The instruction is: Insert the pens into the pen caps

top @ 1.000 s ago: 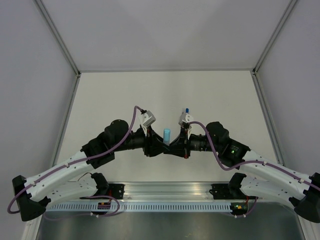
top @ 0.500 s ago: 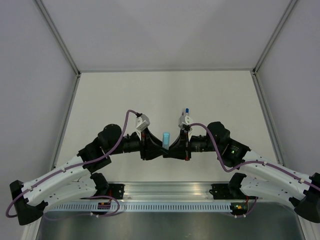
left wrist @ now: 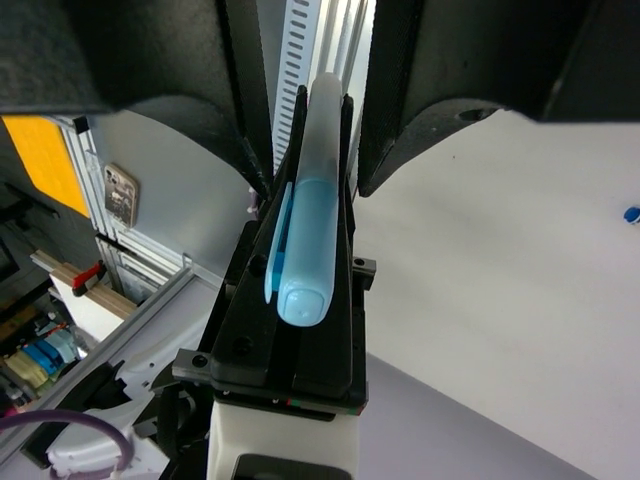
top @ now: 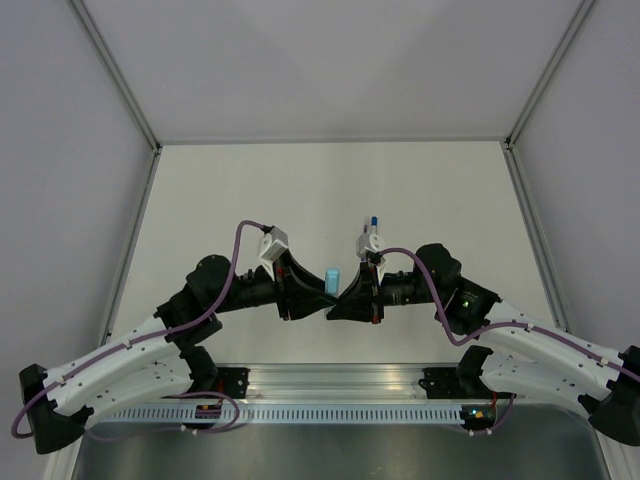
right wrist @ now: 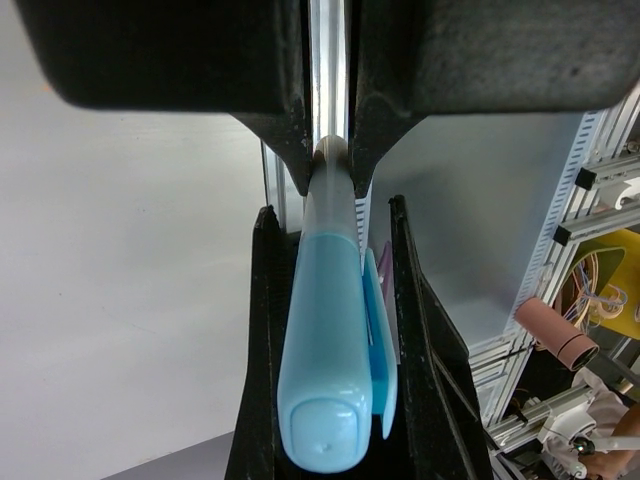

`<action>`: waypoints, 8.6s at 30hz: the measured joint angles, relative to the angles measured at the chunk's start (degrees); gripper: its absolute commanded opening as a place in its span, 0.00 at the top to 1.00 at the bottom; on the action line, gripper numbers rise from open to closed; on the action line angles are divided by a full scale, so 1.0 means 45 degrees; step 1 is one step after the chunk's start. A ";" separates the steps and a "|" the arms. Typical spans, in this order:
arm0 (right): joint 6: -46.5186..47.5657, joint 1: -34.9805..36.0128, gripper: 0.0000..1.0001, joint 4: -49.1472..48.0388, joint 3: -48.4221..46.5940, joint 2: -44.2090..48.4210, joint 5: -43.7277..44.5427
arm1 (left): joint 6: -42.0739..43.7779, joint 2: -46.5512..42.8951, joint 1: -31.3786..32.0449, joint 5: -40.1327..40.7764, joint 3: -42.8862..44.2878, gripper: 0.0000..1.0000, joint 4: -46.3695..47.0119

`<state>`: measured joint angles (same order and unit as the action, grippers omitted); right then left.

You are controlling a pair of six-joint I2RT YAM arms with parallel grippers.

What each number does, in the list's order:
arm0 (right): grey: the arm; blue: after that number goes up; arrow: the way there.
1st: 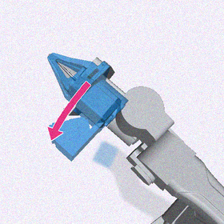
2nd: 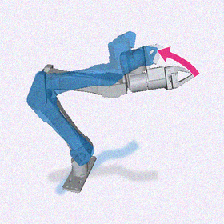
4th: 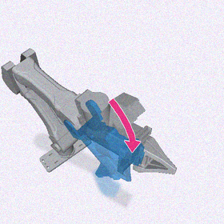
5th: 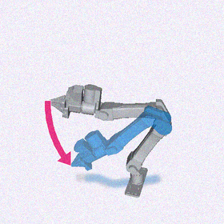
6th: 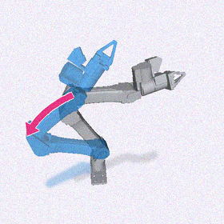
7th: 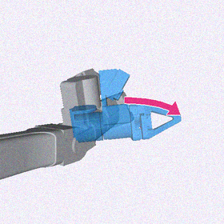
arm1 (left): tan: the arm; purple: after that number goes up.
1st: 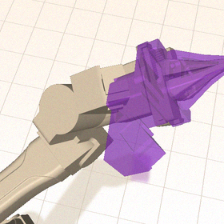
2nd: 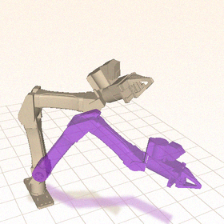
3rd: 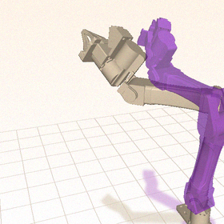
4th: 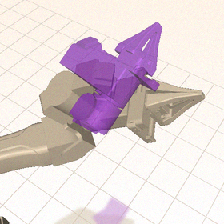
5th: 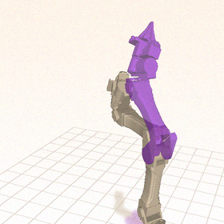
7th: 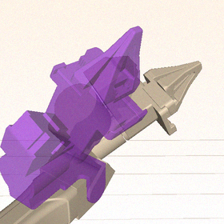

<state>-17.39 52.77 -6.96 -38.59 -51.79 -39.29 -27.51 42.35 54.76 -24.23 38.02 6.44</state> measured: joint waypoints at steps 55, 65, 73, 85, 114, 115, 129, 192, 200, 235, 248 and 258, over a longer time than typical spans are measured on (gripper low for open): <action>-0.2414 0.0058 0.70 -0.4619 0.1389 -0.0758 -0.0102 | -0.0928 -0.0719 -0.0010 0.0398 -0.1739 0.98 0.2623; -0.2749 0.0058 0.90 -0.5022 0.1413 -0.1117 -0.0306 | -0.0933 -0.0612 -0.0010 0.0627 -0.1783 0.98 0.2822; -0.2754 0.0063 1.00 -0.4964 0.1418 -0.1132 -0.0209 | -0.0957 -0.0622 -0.0010 0.0661 -0.1797 0.50 0.2837; -0.2662 0.0097 1.00 -0.4449 0.1413 -0.1171 -0.0350 | -0.0607 -0.1821 -0.0010 0.1321 -0.1214 0.18 0.0845; -0.2055 0.0554 1.00 -0.3478 0.1302 -0.1200 -0.0597 | -0.1020 -0.0510 -0.0024 0.1350 -0.0500 0.98 0.1982; -0.1967 0.0568 1.00 -0.3293 0.1297 -0.1073 -0.0491 | -0.1073 -0.0491 -0.0039 0.1243 -0.0641 0.98 0.2273; -0.1015 0.0894 1.00 -0.0068 -0.1088 -0.0486 0.0466 | -0.1821 -0.0675 -0.0233 0.0792 -0.2050 0.98 0.7082; -0.4901 -0.3288 1.00 0.1190 -0.4192 -1.0414 0.7558 | -0.0107 -0.1321 -0.0010 1.1662 -0.1205 0.00 -0.3798; -0.5319 -0.4240 0.93 0.1763 -0.4473 -1.2118 0.7694 | -0.0107 -0.1311 -0.0010 1.2050 -0.1205 0.00 -0.3842; -0.3784 -0.5032 0.05 0.4600 -0.4517 -0.6717 0.7485 | 0.0151 -0.0627 -0.0010 1.1939 -0.1209 0.00 -0.3750; -0.2545 -0.5032 0.02 0.2127 0.0942 0.1083 0.7732 | 0.1083 -0.1588 -0.0010 1.0336 -0.2098 0.00 -0.2399; -0.1807 -0.5032 0.02 0.0942 0.1977 0.3162 0.7815 | 0.1195 -0.1651 -0.0068 0.9248 -0.2259 0.00 -0.1647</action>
<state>-25.52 30.13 -2.72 -29.69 -37.56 -4.12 -22.13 34.92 54.46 17.39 27.86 -0.97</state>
